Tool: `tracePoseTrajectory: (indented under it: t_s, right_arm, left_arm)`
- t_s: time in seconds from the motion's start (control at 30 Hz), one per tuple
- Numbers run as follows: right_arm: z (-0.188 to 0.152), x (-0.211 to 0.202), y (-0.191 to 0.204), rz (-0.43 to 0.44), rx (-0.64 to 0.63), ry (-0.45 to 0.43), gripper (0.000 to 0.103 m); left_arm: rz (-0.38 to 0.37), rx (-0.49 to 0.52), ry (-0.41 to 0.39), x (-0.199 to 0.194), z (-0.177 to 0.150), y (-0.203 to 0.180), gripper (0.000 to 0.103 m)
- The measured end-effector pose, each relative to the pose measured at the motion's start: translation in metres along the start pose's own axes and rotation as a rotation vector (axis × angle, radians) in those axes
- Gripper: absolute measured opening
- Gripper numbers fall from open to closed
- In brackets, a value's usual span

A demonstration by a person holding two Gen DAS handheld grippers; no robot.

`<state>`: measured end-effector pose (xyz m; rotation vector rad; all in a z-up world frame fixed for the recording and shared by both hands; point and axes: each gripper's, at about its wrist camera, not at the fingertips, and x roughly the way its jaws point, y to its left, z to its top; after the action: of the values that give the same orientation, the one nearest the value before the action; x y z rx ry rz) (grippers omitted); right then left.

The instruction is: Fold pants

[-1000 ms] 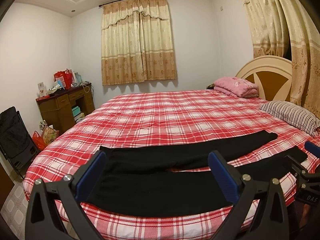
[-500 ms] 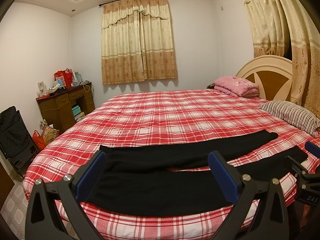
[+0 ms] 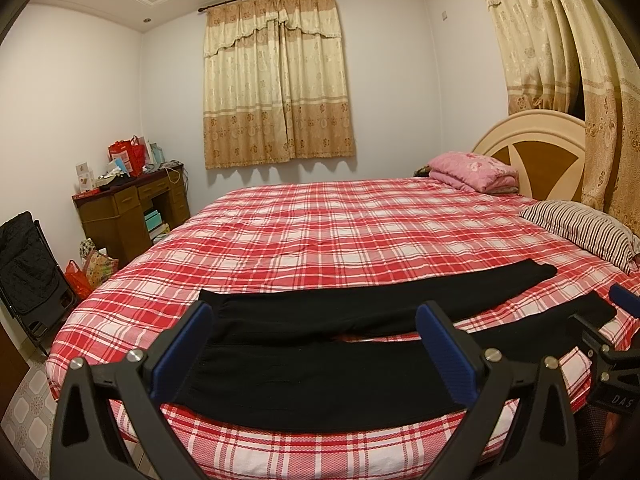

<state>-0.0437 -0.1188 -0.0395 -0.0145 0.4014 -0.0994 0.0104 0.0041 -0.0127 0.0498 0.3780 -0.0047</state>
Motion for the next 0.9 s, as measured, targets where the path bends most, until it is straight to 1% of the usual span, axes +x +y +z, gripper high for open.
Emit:
tracePoseTrajectory:
  t_s: [0.7, 0.8, 0.9]
  right_arm:
    - [-0.003, 0.001, 0.004, -0.001, -0.003, 0.011, 0.102]
    - [-0.004, 0.004, 0.003, 0.006, 0.004, 0.014, 0.102]
    - [-0.004, 0.013, -0.001, 0.008, 0.015, 0.029, 0.102]
  left_arm:
    - [0.0, 0.001, 0.004, 0.001, -0.002, 0.002, 0.103]
    - [0.012, 0.001, 0.023, 0.009, -0.006, 0.004, 0.103]
    - [0.028, 0.018, 0.058, 0.032, -0.01, 0.01, 0.103]
